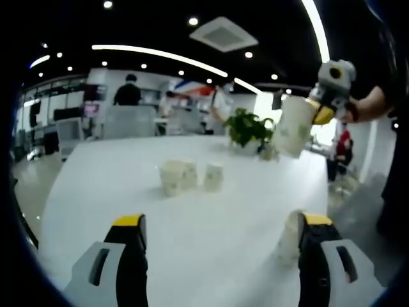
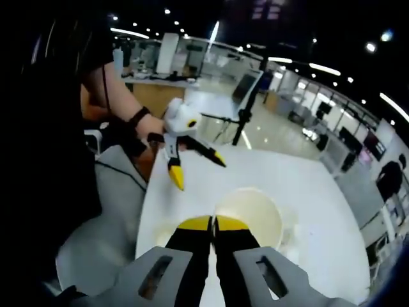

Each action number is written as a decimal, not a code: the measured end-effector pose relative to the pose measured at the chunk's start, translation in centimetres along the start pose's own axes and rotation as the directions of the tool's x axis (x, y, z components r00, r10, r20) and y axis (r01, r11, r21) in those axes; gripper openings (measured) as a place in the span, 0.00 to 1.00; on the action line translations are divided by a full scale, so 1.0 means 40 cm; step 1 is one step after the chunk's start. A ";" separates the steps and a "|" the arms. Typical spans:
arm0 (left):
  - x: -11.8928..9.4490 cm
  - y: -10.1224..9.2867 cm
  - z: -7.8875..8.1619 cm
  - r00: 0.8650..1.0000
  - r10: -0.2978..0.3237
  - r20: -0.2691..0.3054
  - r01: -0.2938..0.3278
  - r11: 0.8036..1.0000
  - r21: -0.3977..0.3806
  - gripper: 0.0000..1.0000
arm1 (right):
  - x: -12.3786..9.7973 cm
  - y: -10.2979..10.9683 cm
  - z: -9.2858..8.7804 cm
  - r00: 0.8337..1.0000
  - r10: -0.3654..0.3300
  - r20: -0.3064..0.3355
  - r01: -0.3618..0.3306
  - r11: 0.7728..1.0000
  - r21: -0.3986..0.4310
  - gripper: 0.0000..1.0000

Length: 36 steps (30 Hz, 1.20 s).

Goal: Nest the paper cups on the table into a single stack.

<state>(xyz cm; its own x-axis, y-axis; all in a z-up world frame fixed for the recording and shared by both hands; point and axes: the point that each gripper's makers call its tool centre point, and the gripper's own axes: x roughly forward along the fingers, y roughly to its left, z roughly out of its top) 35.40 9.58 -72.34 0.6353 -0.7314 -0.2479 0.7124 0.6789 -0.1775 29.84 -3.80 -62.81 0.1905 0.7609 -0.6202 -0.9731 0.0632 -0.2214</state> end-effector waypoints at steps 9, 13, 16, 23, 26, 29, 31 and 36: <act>-0.006 -0.001 0.006 1.000 0.007 0.010 -0.007 1.000 -0.008 0.97 | 0.054 0.114 -0.045 0.995 0.091 -0.046 -0.092 0.996 -0.011 0.00; -0.007 -0.002 0.004 1.000 0.004 0.005 -0.004 1.000 -0.004 0.97 | 0.064 0.134 -0.061 0.991 0.115 -0.073 -0.117 0.993 -0.031 0.00; -0.009 -0.002 0.005 1.000 0.006 0.004 -0.006 1.000 -0.002 0.97 | 0.071 0.146 -0.070 0.988 0.131 -0.079 -0.134 0.991 -0.027 0.00; -0.007 -0.008 0.000 1.000 0.002 -0.007 -0.002 1.000 0.004 0.97 | 0.102 0.190 -0.095 0.978 0.171 -0.117 -0.179 0.982 -0.056 0.00; -0.005 -0.009 -0.001 1.000 0.003 -0.007 -0.003 1.000 0.000 0.96 | 0.115 0.204 -0.104 0.974 0.185 -0.134 -0.195 0.978 -0.071 0.00; -0.001 -0.015 -0.001 1.000 0.000 -0.004 0.000 1.000 0.000 0.96 | 0.126 0.211 -0.112 0.970 0.192 -0.148 -0.204 0.976 -0.075 0.00; 0.002 -0.018 -0.005 1.000 -0.002 -0.010 0.002 1.000 0.002 0.96 | 0.134 0.212 -0.118 0.968 0.189 -0.162 -0.206 0.974 -0.090 0.00; -0.001 -0.021 -0.009 1.000 -0.003 -0.013 0.003 1.000 -0.008 0.96 | 0.153 0.223 -0.118 0.967 0.193 -0.167 -0.209 0.975 -0.079 0.00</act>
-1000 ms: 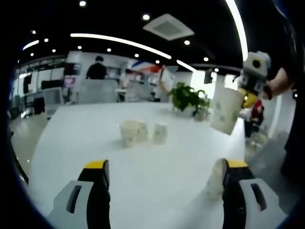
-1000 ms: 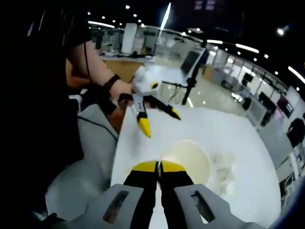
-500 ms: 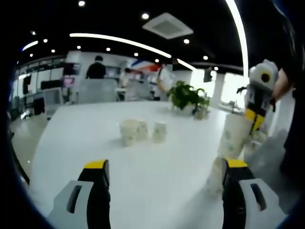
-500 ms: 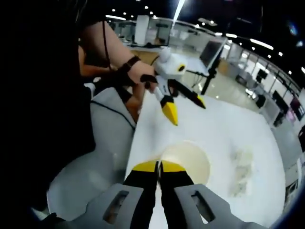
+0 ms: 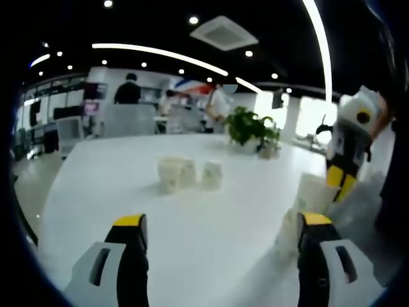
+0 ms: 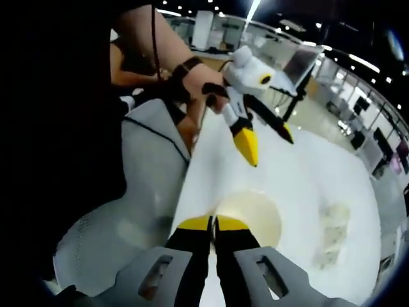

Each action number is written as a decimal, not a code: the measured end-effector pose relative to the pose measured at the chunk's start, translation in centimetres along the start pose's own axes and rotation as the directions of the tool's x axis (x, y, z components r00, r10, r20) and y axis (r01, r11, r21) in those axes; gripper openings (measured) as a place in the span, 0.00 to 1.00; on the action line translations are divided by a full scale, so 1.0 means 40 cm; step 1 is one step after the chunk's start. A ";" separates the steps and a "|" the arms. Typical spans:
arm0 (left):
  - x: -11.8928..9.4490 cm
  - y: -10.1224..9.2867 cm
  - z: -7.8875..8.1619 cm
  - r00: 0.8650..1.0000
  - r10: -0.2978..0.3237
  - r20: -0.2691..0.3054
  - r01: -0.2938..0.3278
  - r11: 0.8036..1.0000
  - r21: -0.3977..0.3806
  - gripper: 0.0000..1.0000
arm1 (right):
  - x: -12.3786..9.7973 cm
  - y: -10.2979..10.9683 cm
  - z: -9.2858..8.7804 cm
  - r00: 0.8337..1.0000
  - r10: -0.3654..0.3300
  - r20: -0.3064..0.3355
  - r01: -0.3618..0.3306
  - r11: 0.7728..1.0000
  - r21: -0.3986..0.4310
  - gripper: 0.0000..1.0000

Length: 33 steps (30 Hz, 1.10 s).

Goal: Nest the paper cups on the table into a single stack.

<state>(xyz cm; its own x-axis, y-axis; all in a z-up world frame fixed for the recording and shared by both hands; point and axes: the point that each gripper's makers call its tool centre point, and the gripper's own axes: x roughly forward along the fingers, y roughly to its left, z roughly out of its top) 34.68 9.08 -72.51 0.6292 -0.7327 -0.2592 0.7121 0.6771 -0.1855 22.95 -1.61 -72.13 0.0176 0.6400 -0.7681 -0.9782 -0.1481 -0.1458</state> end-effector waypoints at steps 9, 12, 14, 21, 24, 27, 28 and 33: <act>-0.004 0.005 -0.007 1.000 0.007 0.000 -0.007 1.000 -0.007 0.96 | 0.027 0.005 -0.028 0.999 -0.005 -0.040 0.005 1.000 0.023 0.00; -0.003 0.007 -0.007 1.000 0.013 0.003 -0.013 1.000 -0.011 0.97 | 0.037 -0.005 -0.029 0.999 -0.007 -0.036 0.009 0.998 0.067 0.00; -0.001 0.004 -0.009 1.000 0.009 -0.002 -0.009 1.000 -0.008 0.96 | 0.042 -0.007 -0.030 0.999 -0.005 -0.034 0.007 0.997 0.076 0.00; -0.003 0.004 -0.013 1.000 0.011 -0.002 -0.011 1.000 -0.018 0.96 | 0.062 -0.003 -0.036 0.999 0.017 -0.049 -0.012 0.994 0.107 0.00; -0.004 0.009 -0.015 1.000 0.019 0.001 -0.019 1.000 -0.024 0.96 | 0.069 0.003 -0.042 0.998 0.028 -0.057 -0.022 0.994 0.108 0.00; -0.003 0.006 -0.015 1.000 0.018 0.002 -0.017 1.000 -0.026 0.96 | 0.077 0.009 -0.050 0.997 0.040 -0.070 -0.033 0.994 0.100 0.00; -0.003 0.006 -0.017 1.000 0.019 0.001 -0.019 1.000 -0.024 0.96 | 0.078 0.009 -0.052 0.996 0.042 -0.073 -0.034 0.995 0.098 0.00; -0.008 0.009 -0.021 1.000 0.024 0.002 -0.024 0.999 -0.027 0.96 | 0.085 0.015 -0.052 0.996 0.048 -0.075 -0.040 0.994 0.103 0.00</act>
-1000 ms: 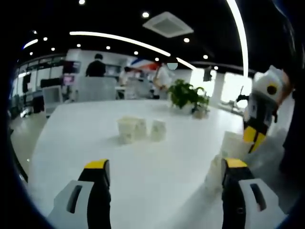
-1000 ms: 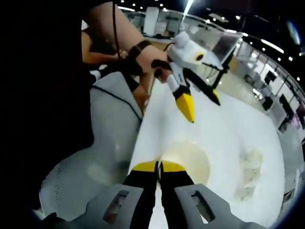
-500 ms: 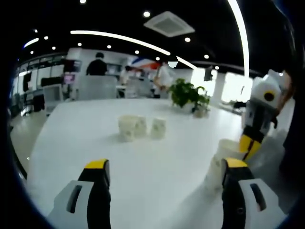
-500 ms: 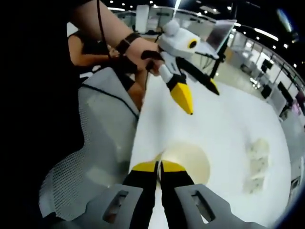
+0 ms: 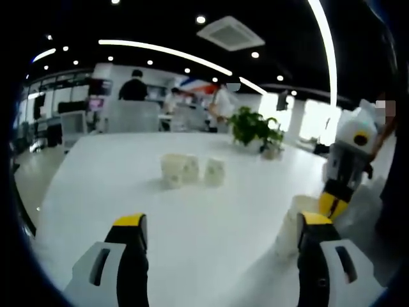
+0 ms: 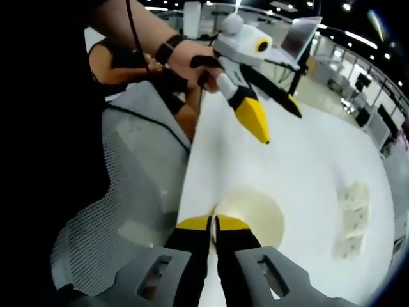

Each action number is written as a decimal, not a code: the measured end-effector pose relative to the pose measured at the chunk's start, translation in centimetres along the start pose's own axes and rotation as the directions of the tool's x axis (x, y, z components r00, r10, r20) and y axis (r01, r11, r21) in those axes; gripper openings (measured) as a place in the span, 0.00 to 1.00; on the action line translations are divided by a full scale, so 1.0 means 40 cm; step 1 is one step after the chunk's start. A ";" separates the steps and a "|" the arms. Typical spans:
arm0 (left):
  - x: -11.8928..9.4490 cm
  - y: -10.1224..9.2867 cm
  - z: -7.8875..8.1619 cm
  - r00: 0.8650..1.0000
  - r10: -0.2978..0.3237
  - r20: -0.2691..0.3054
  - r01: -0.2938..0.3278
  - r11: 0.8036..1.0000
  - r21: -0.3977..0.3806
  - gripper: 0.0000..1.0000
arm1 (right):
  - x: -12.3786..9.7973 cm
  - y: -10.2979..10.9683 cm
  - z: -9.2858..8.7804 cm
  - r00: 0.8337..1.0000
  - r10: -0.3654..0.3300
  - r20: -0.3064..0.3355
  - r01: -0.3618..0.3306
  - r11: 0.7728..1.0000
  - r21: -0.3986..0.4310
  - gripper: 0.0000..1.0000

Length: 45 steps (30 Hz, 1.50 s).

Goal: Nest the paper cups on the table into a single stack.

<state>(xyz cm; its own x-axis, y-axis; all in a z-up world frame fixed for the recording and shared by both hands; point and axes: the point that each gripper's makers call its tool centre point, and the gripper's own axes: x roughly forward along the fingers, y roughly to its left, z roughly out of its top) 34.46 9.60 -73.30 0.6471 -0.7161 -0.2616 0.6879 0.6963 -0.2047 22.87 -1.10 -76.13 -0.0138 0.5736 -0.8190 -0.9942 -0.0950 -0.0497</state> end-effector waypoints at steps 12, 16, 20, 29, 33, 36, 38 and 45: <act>-0.008 0.005 -0.003 1.000 0.006 0.001 -0.006 1.000 -0.008 0.96 | 0.010 0.002 -0.007 1.000 -0.010 -0.005 0.010 0.999 -0.037 0.06; -0.007 0.005 -0.005 1.000 0.005 -0.001 -0.005 1.000 -0.009 0.96 | 0.011 0.000 -0.008 1.000 -0.014 -0.001 0.014 1.000 -0.024 0.08; -0.004 0.003 -0.006 1.000 0.004 -0.002 -0.004 1.000 -0.008 0.96 | 0.010 -0.001 -0.012 1.000 -0.015 0.000 0.015 1.000 -0.019 0.09; -0.001 0.004 -0.005 1.000 0.003 -0.001 -0.003 1.000 -0.011 0.95 | 0.005 0.002 -0.014 1.000 -0.025 0.008 0.025 1.000 -0.009 0.16; -0.002 0.006 -0.005 1.000 0.001 -0.001 -0.001 1.000 -0.010 0.95 | 0.002 0.005 -0.015 1.000 -0.028 0.011 0.028 1.000 -0.005 0.16; -0.002 0.004 -0.006 1.000 -0.002 -0.003 0.002 1.000 -0.007 0.95 | 0.001 0.006 -0.016 0.999 -0.029 0.013 0.029 1.000 0.003 0.17; -0.002 0.003 -0.006 1.000 -0.003 -0.003 0.003 1.000 -0.010 0.95 | 0.001 0.006 -0.017 0.999 -0.032 0.015 0.032 0.999 0.006 0.17; -0.007 0.006 -0.008 1.000 0.000 -0.007 0.000 1.000 -0.010 0.95 | -0.013 -0.007 -0.010 0.997 -0.060 0.054 0.058 0.998 0.031 0.22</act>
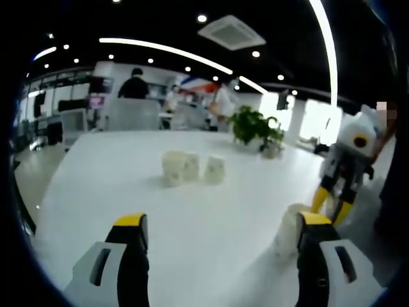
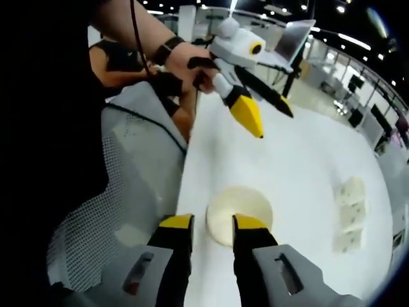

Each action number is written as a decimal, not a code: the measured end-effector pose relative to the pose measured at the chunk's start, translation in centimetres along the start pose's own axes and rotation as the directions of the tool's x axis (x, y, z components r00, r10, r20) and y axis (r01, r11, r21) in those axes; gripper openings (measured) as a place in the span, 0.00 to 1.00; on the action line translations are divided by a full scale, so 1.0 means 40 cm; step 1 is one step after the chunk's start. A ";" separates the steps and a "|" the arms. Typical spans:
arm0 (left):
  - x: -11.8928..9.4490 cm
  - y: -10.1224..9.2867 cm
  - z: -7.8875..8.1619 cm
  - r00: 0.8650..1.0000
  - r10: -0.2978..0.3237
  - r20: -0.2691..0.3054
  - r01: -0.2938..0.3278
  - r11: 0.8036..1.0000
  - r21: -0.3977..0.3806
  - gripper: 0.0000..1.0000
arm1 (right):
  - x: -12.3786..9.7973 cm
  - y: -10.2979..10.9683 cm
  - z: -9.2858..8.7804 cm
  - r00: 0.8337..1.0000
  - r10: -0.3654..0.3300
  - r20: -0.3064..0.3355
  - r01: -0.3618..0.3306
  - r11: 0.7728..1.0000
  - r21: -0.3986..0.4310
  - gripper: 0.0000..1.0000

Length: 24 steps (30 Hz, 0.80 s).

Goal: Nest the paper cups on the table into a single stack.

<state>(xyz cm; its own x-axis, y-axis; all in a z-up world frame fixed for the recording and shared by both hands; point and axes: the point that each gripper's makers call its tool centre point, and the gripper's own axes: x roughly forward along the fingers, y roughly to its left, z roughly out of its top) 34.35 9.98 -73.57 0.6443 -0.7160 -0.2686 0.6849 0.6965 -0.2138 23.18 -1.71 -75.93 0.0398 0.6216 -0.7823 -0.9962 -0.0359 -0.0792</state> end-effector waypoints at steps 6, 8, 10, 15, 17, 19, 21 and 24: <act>0.001 -0.002 0.000 1.000 -0.002 -0.001 0.002 1.000 0.003 0.95 | -0.019 -0.019 0.001 0.998 -0.043 0.035 0.041 0.998 0.048 0.27; 0.000 -0.003 -0.001 1.000 -0.003 0.000 0.003 1.000 0.002 0.95 | -0.024 -0.026 -0.002 0.997 -0.063 0.039 0.060 0.997 0.057 0.29; -0.001 -0.004 -0.003 1.000 -0.001 -0.002 0.001 1.000 0.000 0.95 | -0.029 -0.035 0.000 0.995 -0.083 0.057 0.078 0.994 0.081 0.32; -0.003 -0.005 -0.003 1.000 -0.002 -0.005 0.002 1.000 -0.001 0.95 | -0.043 -0.061 -0.001 0.987 -0.138 0.080 0.126 0.983 0.135 0.40; -0.003 -0.005 -0.004 1.000 -0.003 -0.006 0.003 1.000 -0.002 0.95 | -0.048 -0.070 -0.003 0.984 -0.156 0.090 0.140 0.977 0.161 0.43; -0.003 -0.007 -0.003 1.000 -0.004 -0.005 0.004 1.000 0.000 0.95 | -0.055 -0.081 -0.006 0.980 -0.177 0.094 0.158 0.971 0.180 0.45; -0.002 -0.008 -0.001 1.000 -0.004 -0.005 0.004 1.000 0.001 0.95 | -0.063 -0.096 -0.011 0.974 -0.206 0.096 0.184 0.963 0.195 0.48; -0.002 -0.009 0.002 1.000 -0.005 -0.002 0.005 1.000 -0.001 0.95 | -0.073 -0.114 -0.017 0.967 -0.233 0.108 0.201 0.947 0.249 0.51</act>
<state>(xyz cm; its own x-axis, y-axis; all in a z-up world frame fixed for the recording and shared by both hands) 34.09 9.77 -73.38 0.6404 -0.7194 -0.2690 0.6878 0.6930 -0.2160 27.66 -3.87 -73.70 0.2622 0.6933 -0.6712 -0.9551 0.2859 -0.0777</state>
